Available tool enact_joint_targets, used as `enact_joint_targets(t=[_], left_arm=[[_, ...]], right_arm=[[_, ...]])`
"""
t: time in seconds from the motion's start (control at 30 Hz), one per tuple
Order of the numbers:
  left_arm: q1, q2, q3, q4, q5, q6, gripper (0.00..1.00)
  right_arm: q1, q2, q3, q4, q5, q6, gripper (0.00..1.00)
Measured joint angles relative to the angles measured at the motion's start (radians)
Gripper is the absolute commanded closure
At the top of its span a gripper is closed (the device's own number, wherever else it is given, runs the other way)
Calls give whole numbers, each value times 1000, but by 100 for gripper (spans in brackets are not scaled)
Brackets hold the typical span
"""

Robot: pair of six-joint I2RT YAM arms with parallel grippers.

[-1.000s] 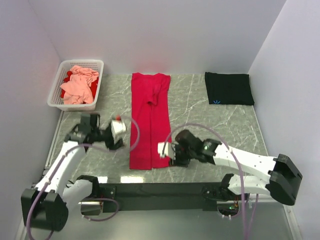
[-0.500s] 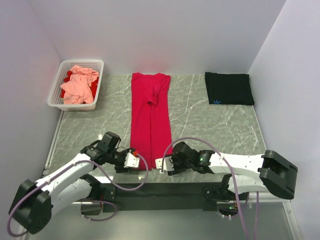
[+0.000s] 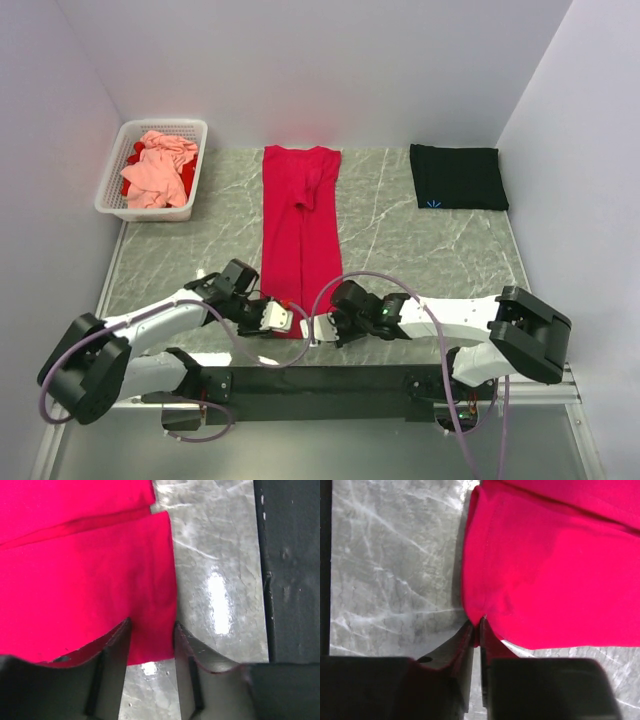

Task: Fold and stack the t-shirts
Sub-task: Fold the tshirt

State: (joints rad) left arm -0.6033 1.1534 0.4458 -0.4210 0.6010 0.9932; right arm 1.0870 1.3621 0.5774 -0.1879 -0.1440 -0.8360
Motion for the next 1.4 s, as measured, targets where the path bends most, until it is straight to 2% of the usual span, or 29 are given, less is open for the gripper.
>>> enact_joint_targets(t=[0.03,0.07,0.2,0.3,0.43,0.67,0.77,0.87,1.1,1.27,1.4], left_arm=[[-2,18,12,-2,0,-8,67],[-5,34,24,-2,-4,-11,76],[-14,58,48,-8,-27,-2,93],[-14,23,48,-48,-35,11,99],[-35,-74,54,-115,-22,11,99],[-56,-139,117,-198,22,-39,99],[-29,-142,139,-208,29,-53,100],[42,-122,177,-220,34,-46,99],[193,56,333,-187,61,1,99],[276,231,469,-143,81,48,99],[326,415,642,-140,100,83,99]], right_arm=[[0,8,8,-5,1,0,95],[0,11,11,-8,2,1,100],[0,11,15,-16,5,13,100],[1,1,27,-55,2,42,100],[25,-60,41,-126,-6,92,100],[64,-179,75,-201,-17,174,100],[42,-195,76,-207,-5,171,100],[-32,-192,91,-218,-3,144,100],[-204,-92,234,-213,-13,23,100],[-320,52,388,-215,-48,-76,100],[-406,188,536,-222,-85,-138,100]])
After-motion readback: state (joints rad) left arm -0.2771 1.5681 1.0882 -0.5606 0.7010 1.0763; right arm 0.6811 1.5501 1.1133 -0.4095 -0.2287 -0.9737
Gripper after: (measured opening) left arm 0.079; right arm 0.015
